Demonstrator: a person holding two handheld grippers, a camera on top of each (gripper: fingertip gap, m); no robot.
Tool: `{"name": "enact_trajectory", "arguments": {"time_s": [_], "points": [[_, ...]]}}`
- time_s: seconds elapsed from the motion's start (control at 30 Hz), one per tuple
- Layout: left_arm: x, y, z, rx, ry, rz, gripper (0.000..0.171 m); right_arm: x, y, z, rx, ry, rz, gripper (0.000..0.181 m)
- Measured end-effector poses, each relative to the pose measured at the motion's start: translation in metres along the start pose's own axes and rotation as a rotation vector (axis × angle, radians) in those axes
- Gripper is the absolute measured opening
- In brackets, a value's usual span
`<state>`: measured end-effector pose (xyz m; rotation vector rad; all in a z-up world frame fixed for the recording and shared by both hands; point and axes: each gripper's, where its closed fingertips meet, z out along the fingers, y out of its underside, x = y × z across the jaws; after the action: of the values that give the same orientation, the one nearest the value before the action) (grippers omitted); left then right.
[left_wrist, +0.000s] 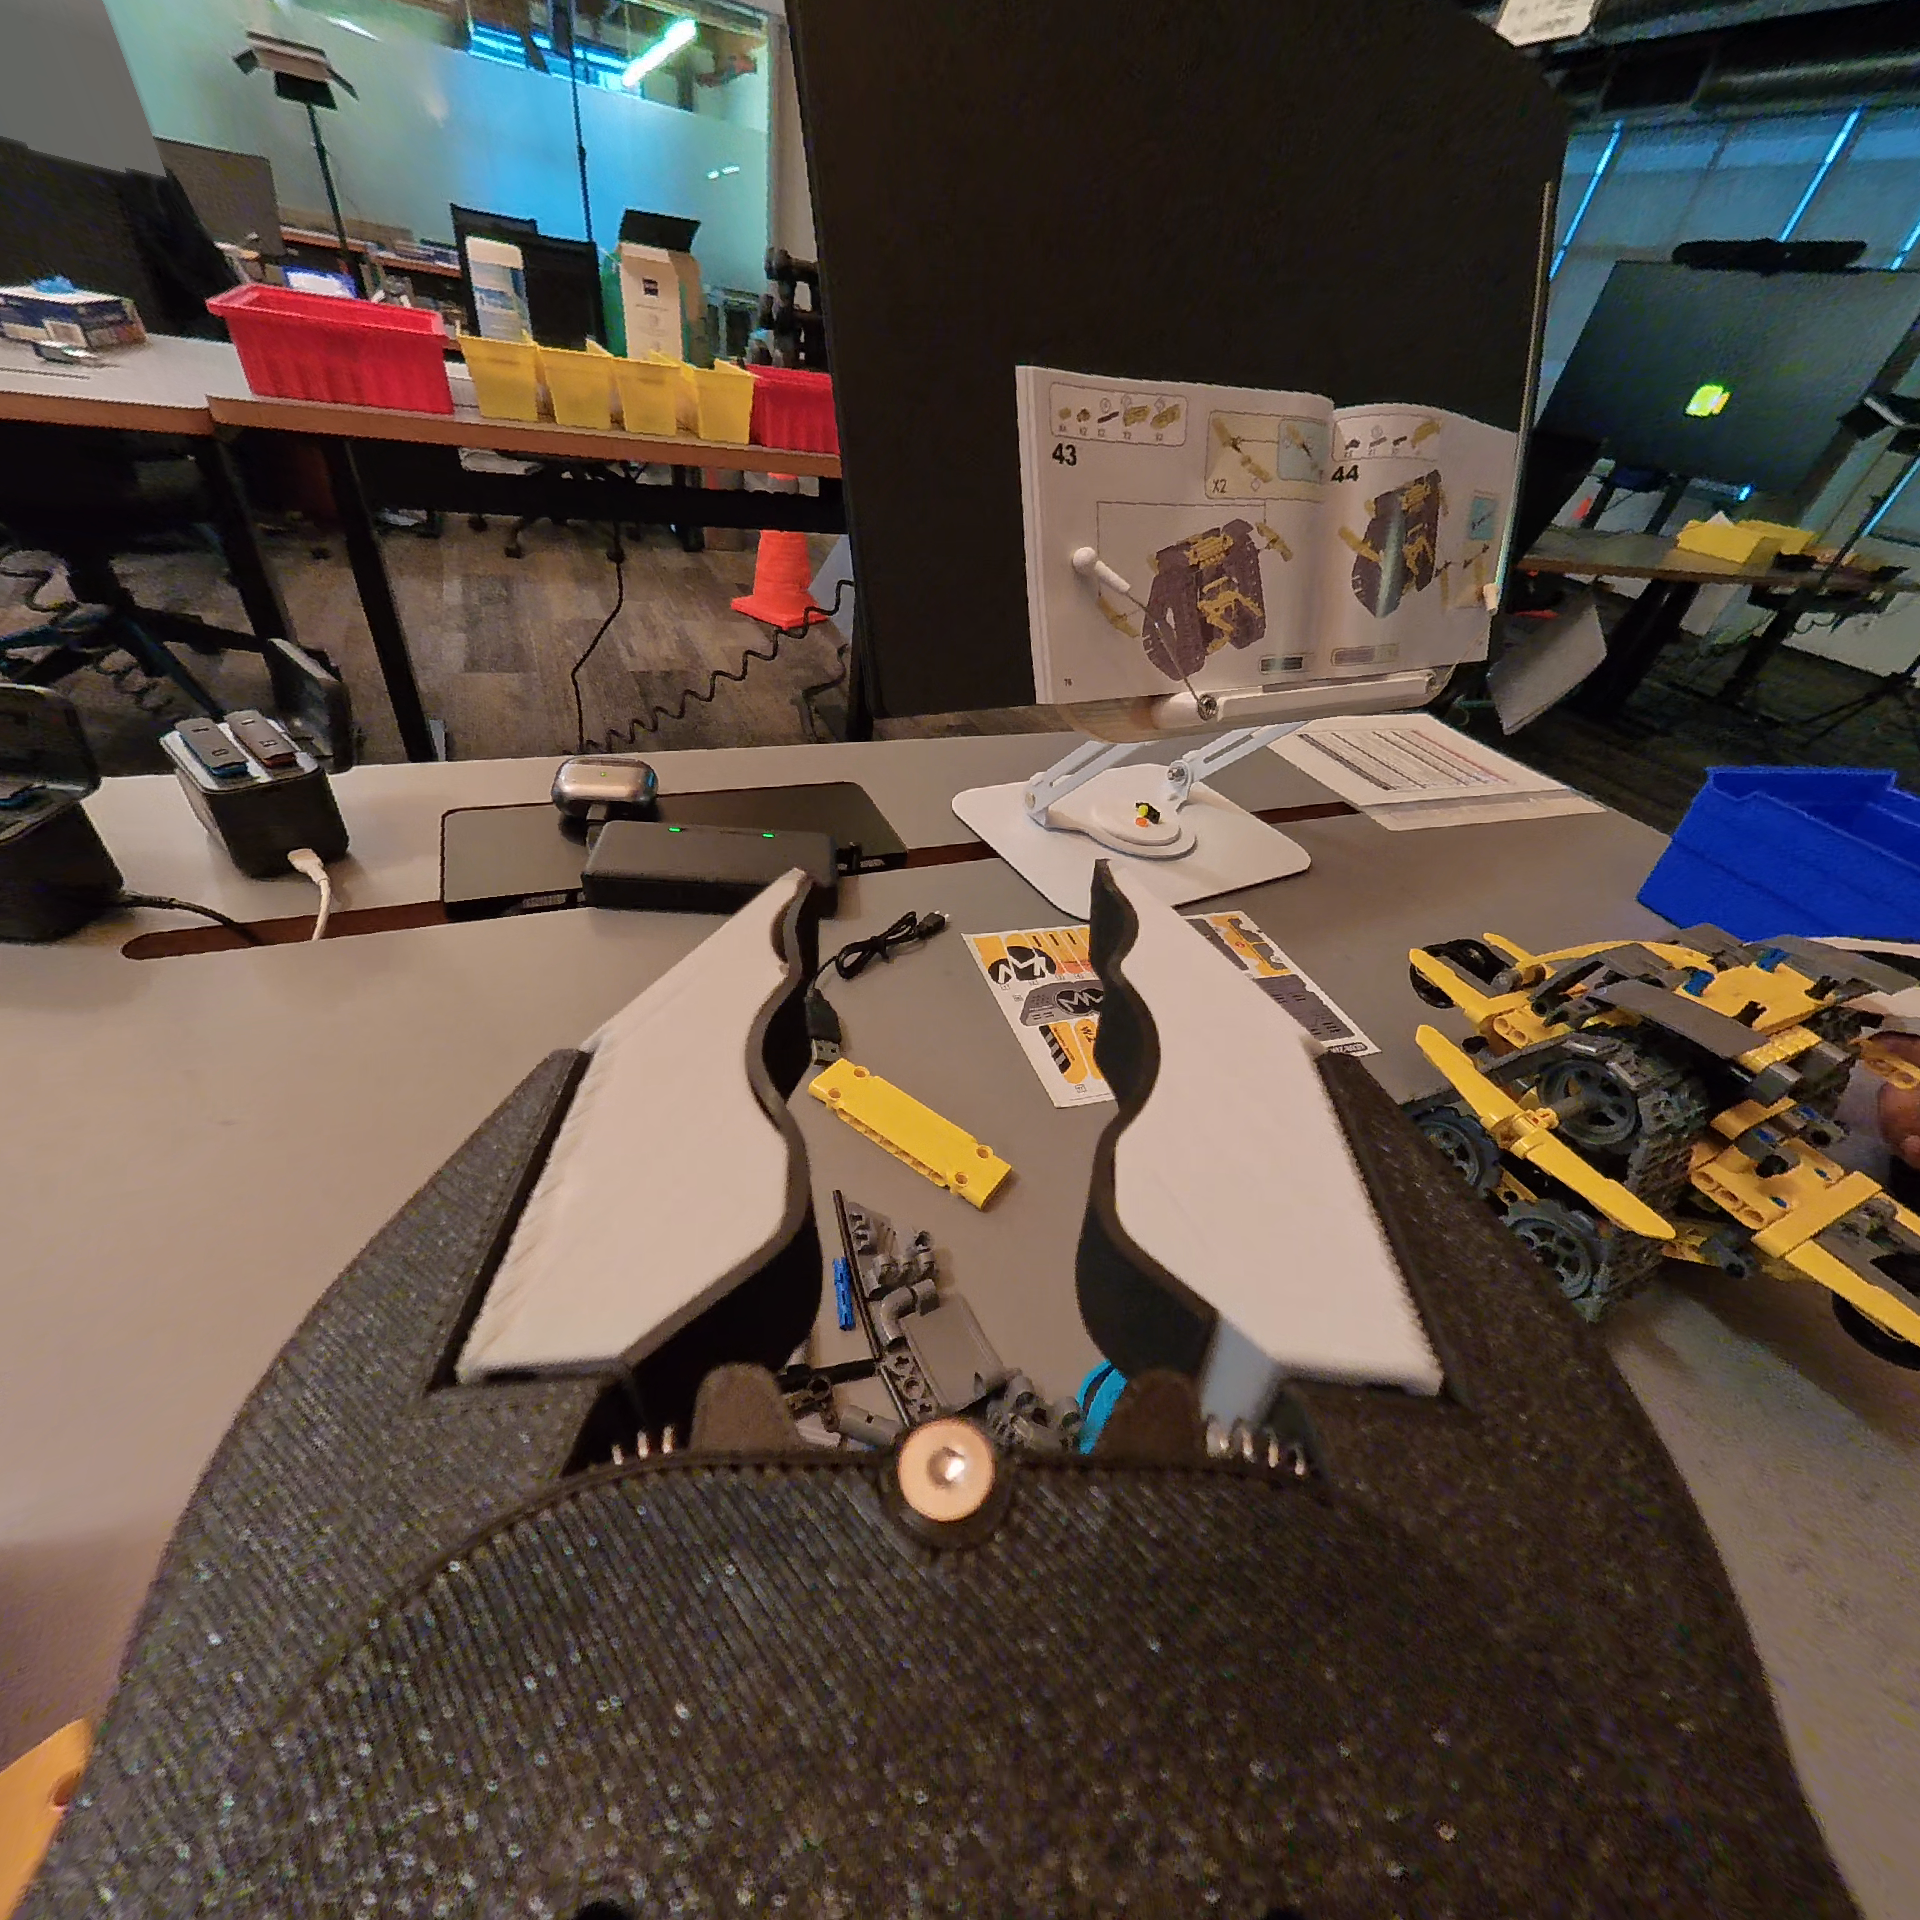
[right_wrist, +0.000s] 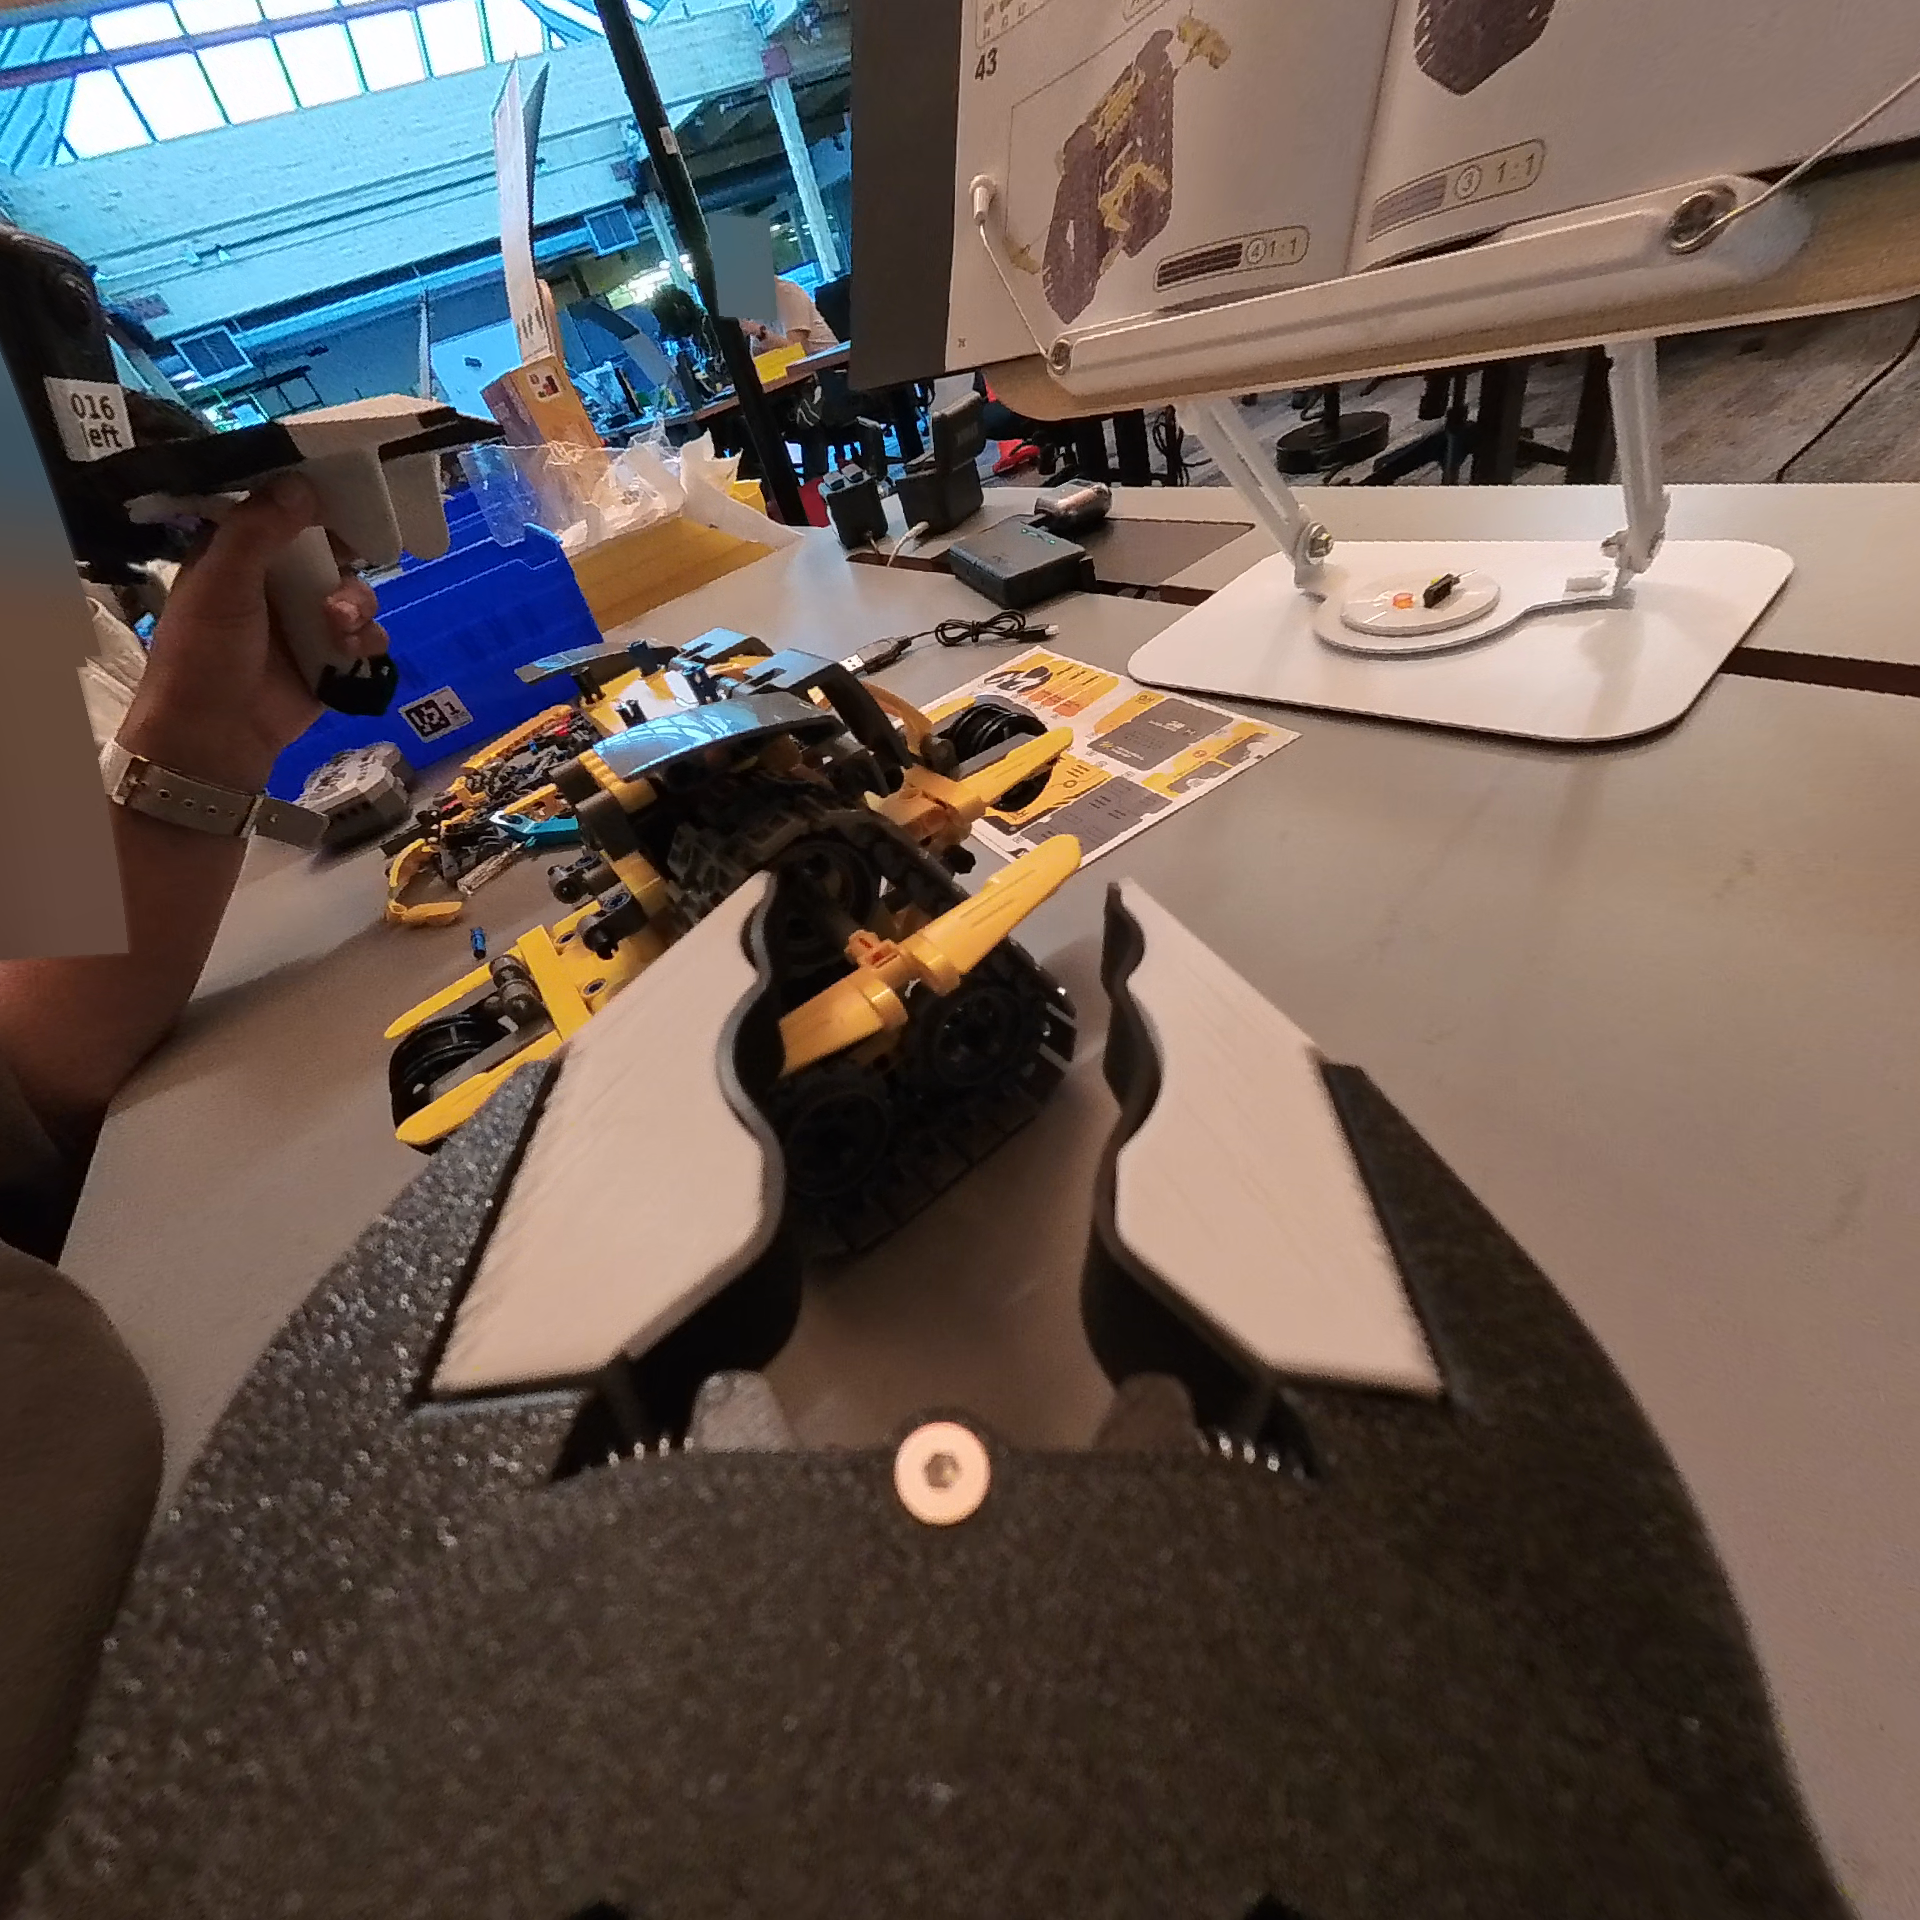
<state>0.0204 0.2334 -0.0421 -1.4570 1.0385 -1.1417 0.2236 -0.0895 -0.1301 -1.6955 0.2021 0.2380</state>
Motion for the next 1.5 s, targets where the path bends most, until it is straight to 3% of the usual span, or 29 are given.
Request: {"name": "enact_trajectory", "arguments": {"time_s": [1.1, 1.5], "points": [[0.008, 0.003, 0.005, 0.003, 0.041, -0.009, 0.055, 0.004, 0.0, -0.001, 0.004, -0.006, 0.044, 0.061], [0.01, 0.008, 0.008, -0.012, 0.063, -0.037, 0.056, -0.005, 0.0, -0.001, -0.014, 0.008, -0.074, 0.057]]}}
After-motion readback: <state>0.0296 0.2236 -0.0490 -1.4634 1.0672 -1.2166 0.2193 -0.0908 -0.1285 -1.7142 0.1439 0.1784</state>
